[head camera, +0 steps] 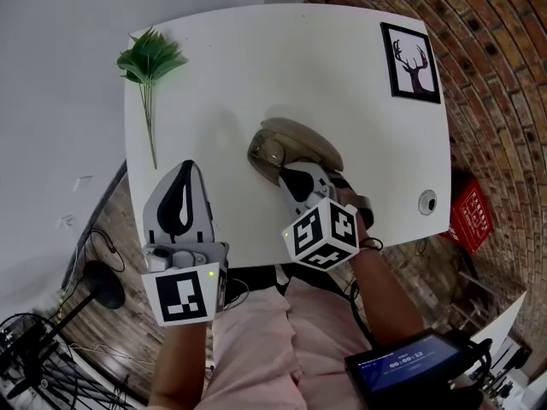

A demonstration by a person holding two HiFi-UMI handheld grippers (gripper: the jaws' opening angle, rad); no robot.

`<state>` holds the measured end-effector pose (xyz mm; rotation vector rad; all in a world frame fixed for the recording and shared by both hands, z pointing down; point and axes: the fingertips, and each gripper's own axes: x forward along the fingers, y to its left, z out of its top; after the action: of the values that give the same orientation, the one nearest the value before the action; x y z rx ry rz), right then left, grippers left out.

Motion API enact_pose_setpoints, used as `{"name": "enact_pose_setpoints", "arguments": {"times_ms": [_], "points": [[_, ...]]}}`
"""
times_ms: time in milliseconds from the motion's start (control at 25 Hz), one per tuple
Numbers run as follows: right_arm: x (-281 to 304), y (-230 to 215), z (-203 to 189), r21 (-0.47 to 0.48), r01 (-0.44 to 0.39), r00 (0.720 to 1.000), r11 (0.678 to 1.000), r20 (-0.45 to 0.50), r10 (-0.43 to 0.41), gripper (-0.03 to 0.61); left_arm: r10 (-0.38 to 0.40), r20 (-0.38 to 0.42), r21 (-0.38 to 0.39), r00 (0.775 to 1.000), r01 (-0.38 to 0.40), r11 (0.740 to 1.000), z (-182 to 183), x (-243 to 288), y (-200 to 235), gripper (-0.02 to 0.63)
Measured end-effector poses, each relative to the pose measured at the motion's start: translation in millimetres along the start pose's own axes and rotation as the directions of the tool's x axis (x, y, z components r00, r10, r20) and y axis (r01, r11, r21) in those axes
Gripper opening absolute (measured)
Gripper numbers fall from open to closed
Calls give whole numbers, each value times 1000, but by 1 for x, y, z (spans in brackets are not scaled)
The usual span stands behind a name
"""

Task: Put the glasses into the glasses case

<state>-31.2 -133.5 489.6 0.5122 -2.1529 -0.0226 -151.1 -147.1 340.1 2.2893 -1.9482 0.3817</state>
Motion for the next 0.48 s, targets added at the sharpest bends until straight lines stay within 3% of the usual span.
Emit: {"name": "enact_pose_setpoints", "arguments": {"times_ms": [320, 480], "points": [[-7, -7, 4, 11, 27, 999, 1000, 27, -27, 74, 18, 9, 13, 1000, -19, 1000, 1, 0, 1, 9], [-10, -8, 6, 12, 31, 999, 999, 36, -32, 86, -10, -4, 6, 1000, 10, 1000, 0, 0, -7, 9]]}}
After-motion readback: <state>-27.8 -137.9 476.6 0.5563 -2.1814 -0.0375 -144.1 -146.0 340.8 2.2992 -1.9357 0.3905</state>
